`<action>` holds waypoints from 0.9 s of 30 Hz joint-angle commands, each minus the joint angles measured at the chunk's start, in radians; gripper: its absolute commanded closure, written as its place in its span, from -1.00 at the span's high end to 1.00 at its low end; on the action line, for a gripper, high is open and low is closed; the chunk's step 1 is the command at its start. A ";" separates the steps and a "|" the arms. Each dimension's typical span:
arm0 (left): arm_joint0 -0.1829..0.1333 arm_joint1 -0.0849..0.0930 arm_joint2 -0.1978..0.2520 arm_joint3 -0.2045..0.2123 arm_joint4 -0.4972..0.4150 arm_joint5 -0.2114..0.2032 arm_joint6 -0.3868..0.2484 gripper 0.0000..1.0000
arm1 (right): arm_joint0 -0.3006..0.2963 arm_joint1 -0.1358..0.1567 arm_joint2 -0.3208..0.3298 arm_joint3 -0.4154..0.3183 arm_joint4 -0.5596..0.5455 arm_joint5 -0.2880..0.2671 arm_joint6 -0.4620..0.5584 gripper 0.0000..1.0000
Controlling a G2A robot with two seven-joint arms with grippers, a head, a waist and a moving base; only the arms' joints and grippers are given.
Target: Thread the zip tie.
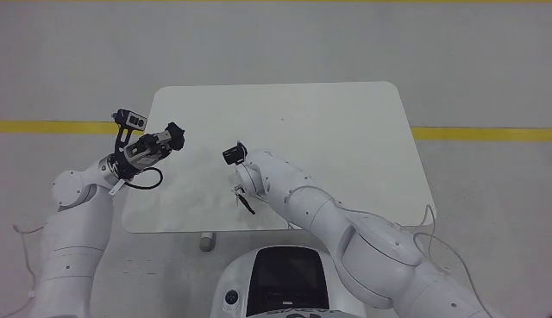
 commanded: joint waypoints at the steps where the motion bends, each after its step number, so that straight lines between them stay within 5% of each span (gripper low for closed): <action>1: 0.000 0.000 0.000 0.000 0.000 0.000 0.000 -1.00 | 0.000 -0.002 0.002 0.005 -0.002 -0.004 0.001 -0.92; 27: 0.000 0.000 0.000 0.000 0.000 0.000 0.000 -1.00 | 0.004 -0.030 0.036 0.064 -0.037 -0.027 -0.004 -0.74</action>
